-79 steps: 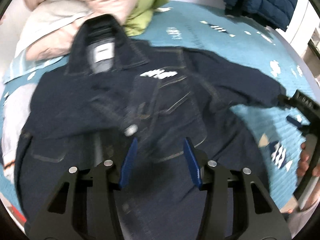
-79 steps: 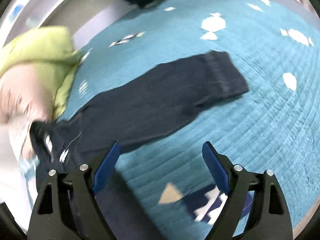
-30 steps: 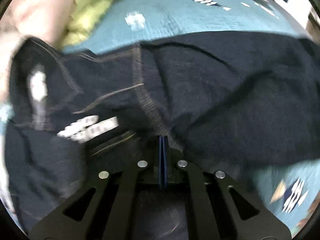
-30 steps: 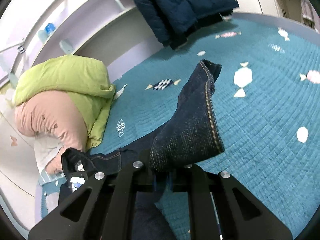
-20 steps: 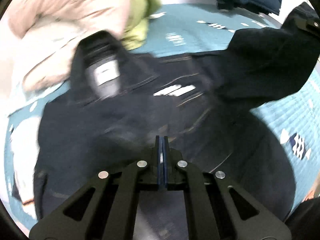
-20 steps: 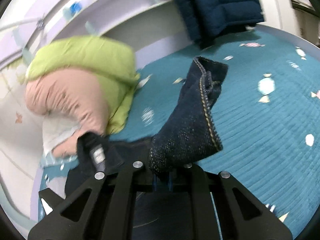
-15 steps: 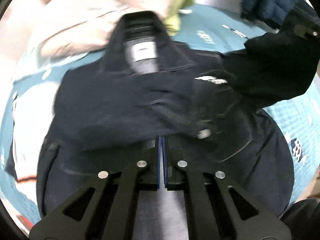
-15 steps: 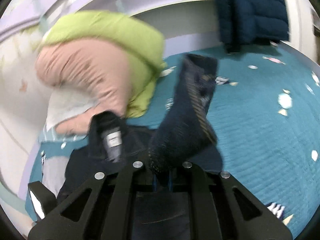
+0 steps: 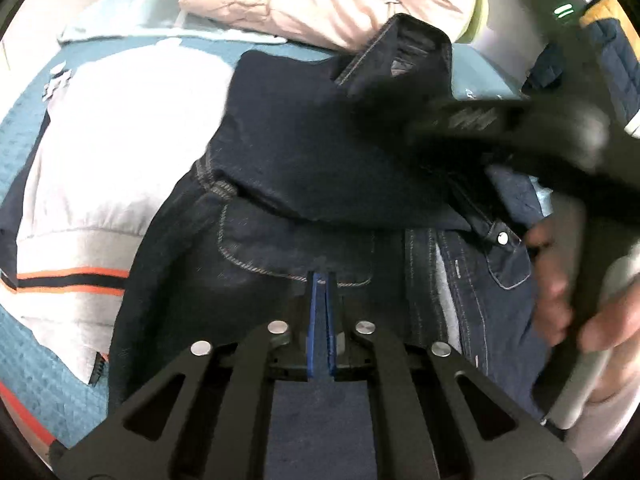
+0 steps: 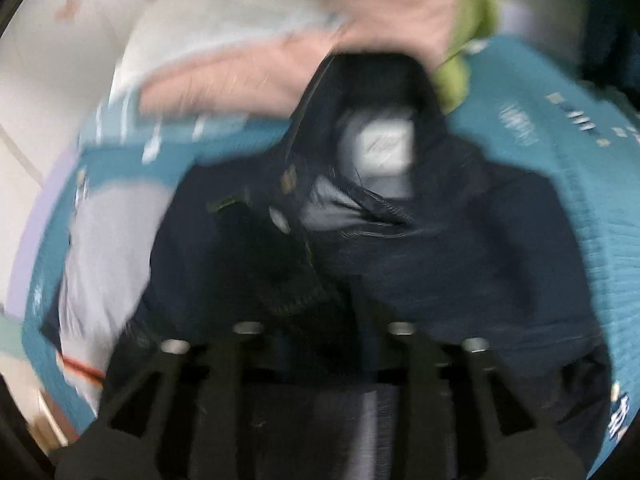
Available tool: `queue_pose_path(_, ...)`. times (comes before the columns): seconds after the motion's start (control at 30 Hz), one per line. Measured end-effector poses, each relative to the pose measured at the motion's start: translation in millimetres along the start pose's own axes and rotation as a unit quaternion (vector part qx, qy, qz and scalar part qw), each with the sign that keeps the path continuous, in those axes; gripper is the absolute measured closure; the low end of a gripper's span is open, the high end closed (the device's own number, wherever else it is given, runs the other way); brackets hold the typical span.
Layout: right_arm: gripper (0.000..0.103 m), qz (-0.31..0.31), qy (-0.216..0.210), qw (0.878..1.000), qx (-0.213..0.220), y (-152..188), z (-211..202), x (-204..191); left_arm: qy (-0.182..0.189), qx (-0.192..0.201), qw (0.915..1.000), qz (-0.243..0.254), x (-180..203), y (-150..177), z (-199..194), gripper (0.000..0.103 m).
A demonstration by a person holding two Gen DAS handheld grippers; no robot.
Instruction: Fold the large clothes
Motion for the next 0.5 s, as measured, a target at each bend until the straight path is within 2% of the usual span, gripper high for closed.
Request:
queue_pose_path(0.03,0.048,0.002,-0.013,1.0,-0.016,4.8,6.8,-2.7,-0.002,-0.004,1.0,-0.003,-3.7,1.3,0.8,0.098)
queue_pose_path(0.07,0.047,0.007,-0.019,1.0,-0.013,9.3,6.5,-2.4,-0.004,-0.006,1.0,-0.004,-7.1,0.7,2.5,0.098)
queue_pose_path(0.17,0.044,0.006,-0.041,0.999,0.005,14.2,-10.1,3.8,-0.013,-0.007,0.9998,-0.012,-15.9,2.3,1.8,0.098)
queue_pose_path(0.23,0.042,0.019,-0.037,0.999,0.025,13.8,-30.5,20.2,-0.006,-0.01,0.9999,-0.012,-15.2,0.6,3.7,0.098)
queue_pose_path(0.27,0.039,0.024,-0.031,0.999,0.033,13.9,-38.5,27.1,-0.005,-0.011,0.9999,-0.008,-12.7,-1.0,4.8,0.098)
queue_pose_path(0.37,0.021,0.047,0.014,0.996,0.07,10.5,-69.3,65.9,-0.003,-0.013,0.9999,0.011,3.4,-9.5,7.2,0.098)
queue_pose_path(0.43,0.021,0.057,0.044,0.993,0.094,7.3,-83.5,92.7,0.001,-0.013,0.9998,0.018,15.7,-18.0,10.4,0.097)
queue_pose_path(0.5,0.021,0.068,0.06,0.991,0.098,3.4,-90.8,118.1,0.011,-0.008,0.9996,0.025,31.4,-29.7,13.4,0.097)
Point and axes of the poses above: each gripper's, at about its wrist camera, not at the fingertips, and z roughly the way its jaws point, x to its right, y to its underside, the point moved 3 cm from there along z, roughly the way its jaws point, and after that the axes turned 3 degrees about z, right-handed, at the moved point
